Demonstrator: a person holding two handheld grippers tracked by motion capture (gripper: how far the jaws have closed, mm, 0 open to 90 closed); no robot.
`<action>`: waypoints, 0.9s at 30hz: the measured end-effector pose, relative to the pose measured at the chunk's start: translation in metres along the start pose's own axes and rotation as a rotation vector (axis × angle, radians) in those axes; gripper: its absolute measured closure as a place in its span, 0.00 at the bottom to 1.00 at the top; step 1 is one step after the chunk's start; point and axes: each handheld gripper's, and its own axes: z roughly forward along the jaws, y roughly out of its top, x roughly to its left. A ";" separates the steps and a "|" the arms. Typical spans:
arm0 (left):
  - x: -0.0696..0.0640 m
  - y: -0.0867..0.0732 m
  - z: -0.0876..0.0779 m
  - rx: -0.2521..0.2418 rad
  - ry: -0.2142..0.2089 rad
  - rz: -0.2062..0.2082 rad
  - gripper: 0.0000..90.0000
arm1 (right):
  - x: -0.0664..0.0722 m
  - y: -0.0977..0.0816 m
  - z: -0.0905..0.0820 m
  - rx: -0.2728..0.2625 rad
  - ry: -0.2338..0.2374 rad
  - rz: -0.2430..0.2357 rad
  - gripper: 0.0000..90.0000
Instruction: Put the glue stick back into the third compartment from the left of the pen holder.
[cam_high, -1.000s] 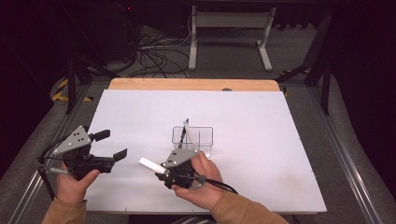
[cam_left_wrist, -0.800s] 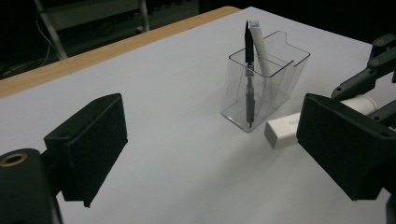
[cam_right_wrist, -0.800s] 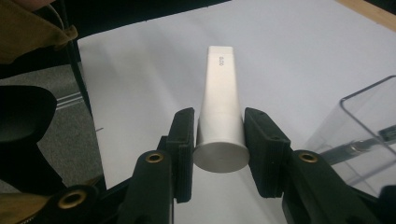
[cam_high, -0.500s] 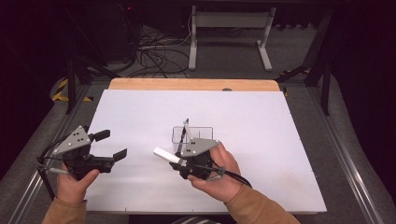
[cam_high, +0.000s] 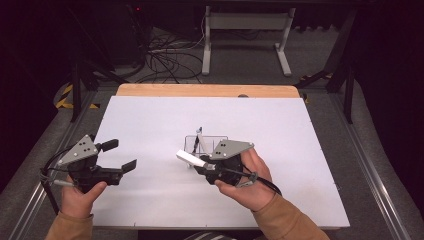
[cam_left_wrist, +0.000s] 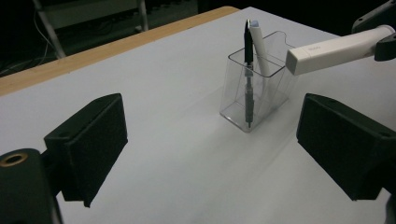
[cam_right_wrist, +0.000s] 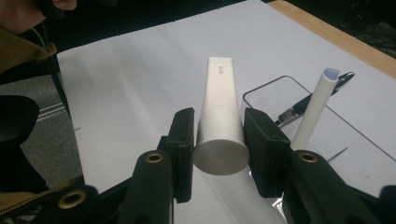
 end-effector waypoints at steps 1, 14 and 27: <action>0.000 0.000 0.000 0.000 0.000 0.000 0.10 | -0.001 0.000 -0.001 -0.001 -0.002 0.003 0.72; 0.000 0.000 0.000 -0.001 -0.001 -0.002 0.10 | -0.015 -0.001 -0.015 0.000 -0.035 0.023 0.72; 0.000 0.000 0.001 0.004 -0.012 -0.003 0.11 | -0.041 0.005 -0.031 0.051 -0.084 0.060 0.72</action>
